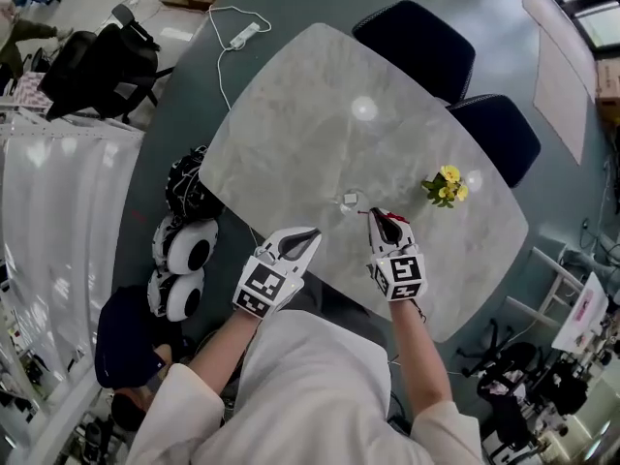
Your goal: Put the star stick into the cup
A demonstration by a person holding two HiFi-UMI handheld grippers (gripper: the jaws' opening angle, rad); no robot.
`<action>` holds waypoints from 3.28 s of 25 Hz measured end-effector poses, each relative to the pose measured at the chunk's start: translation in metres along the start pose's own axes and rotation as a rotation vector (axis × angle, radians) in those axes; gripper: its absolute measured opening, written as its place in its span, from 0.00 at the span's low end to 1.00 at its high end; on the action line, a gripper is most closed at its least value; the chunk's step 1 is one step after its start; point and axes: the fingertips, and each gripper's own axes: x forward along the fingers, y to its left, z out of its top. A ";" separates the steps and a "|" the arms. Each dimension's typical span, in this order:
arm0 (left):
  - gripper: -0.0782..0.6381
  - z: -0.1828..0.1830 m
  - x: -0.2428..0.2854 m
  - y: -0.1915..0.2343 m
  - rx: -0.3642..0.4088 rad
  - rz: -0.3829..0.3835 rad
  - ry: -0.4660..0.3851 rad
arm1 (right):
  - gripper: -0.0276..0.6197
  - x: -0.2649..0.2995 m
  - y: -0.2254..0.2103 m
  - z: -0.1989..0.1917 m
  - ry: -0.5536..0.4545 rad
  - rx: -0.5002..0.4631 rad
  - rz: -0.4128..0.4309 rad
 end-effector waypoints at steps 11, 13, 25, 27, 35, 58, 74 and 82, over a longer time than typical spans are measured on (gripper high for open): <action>0.14 -0.030 -0.003 0.020 -0.056 0.049 0.029 | 0.08 0.050 0.004 -0.051 0.121 -0.013 0.005; 0.14 -0.031 -0.005 0.023 -0.060 0.050 0.030 | 0.09 0.053 0.002 -0.057 0.137 -0.006 -0.008; 0.14 -0.019 -0.021 0.013 -0.034 0.024 0.017 | 0.41 0.039 -0.006 -0.082 0.242 0.058 -0.107; 0.14 -0.022 -0.024 0.009 -0.022 0.017 0.021 | 0.44 0.035 -0.006 -0.090 0.261 0.093 -0.111; 0.14 -0.024 -0.049 -0.012 0.011 -0.008 0.027 | 0.46 0.012 0.000 -0.100 0.267 0.191 -0.124; 0.14 0.050 -0.101 -0.119 0.122 -0.087 -0.064 | 0.31 -0.177 0.056 0.040 -0.043 0.158 -0.078; 0.14 0.090 -0.137 -0.241 0.108 0.068 -0.227 | 0.10 -0.345 0.067 0.072 -0.189 -0.056 0.050; 0.14 0.075 -0.149 -0.324 0.120 0.128 -0.283 | 0.08 -0.435 0.058 0.053 -0.255 -0.097 0.097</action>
